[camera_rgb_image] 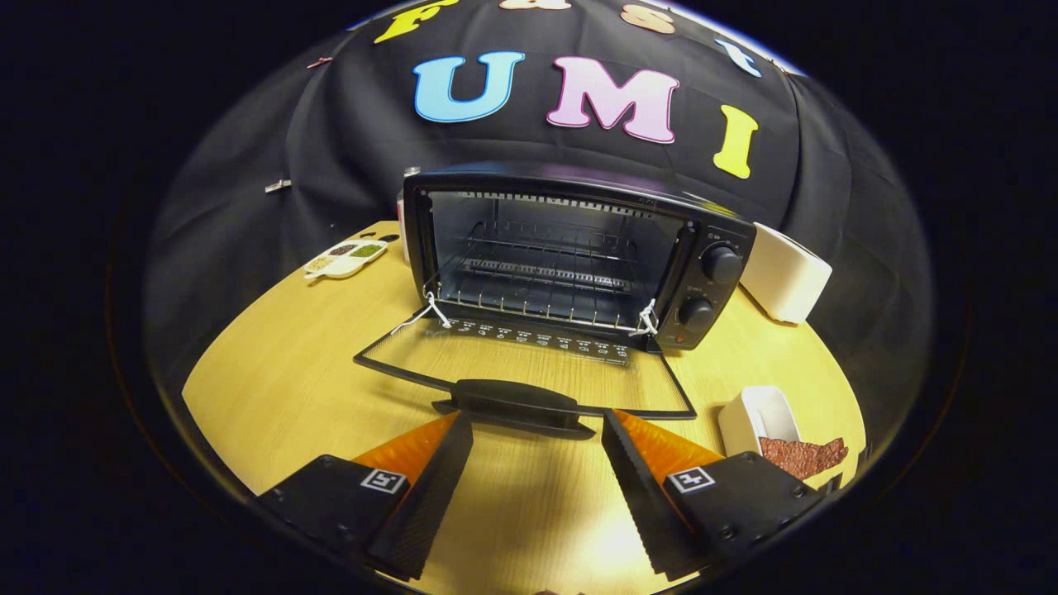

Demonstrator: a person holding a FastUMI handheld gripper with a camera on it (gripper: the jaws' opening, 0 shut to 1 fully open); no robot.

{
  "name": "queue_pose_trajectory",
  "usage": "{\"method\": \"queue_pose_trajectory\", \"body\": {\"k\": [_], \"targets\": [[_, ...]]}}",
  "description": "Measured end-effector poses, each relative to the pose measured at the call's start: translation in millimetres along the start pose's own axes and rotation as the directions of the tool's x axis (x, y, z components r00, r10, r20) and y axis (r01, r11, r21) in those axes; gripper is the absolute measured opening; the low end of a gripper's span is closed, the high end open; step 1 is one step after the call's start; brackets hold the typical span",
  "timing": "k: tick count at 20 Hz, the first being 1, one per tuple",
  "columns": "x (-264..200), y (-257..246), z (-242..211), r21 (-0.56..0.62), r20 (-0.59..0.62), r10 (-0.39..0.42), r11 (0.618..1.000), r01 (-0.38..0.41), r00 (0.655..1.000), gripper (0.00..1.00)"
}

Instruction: Open the toaster oven, put the food inside, and close the toaster oven door.

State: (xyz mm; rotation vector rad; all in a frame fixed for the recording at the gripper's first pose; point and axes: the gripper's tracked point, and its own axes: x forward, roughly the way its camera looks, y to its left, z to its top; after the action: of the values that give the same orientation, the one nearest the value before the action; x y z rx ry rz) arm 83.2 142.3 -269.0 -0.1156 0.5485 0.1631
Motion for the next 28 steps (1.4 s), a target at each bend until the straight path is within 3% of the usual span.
{"method": "queue_pose_trajectory", "body": {"k": [9, 15, 20, 24, 28], "targets": [[-75, -56, 22, -0.022, 0.027, 0.026, 0.999, -0.026, 0.999, 0.98], [-114, -152, 53, 0.017, 0.049, -0.054, 0.998, 0.053, 0.997, 0.98], [-116, -227, 40, 0.100, -0.020, -0.080, 0.992, 0.082, 0.997, 0.98], [-101, -257, 9, 0.176, -0.117, 0.003, 0.984, 0.018, 0.993, 0.98], [-83, -265, -35, 0.270, -0.226, 0.145, 0.960, -0.081, 0.963, 0.99]]}}
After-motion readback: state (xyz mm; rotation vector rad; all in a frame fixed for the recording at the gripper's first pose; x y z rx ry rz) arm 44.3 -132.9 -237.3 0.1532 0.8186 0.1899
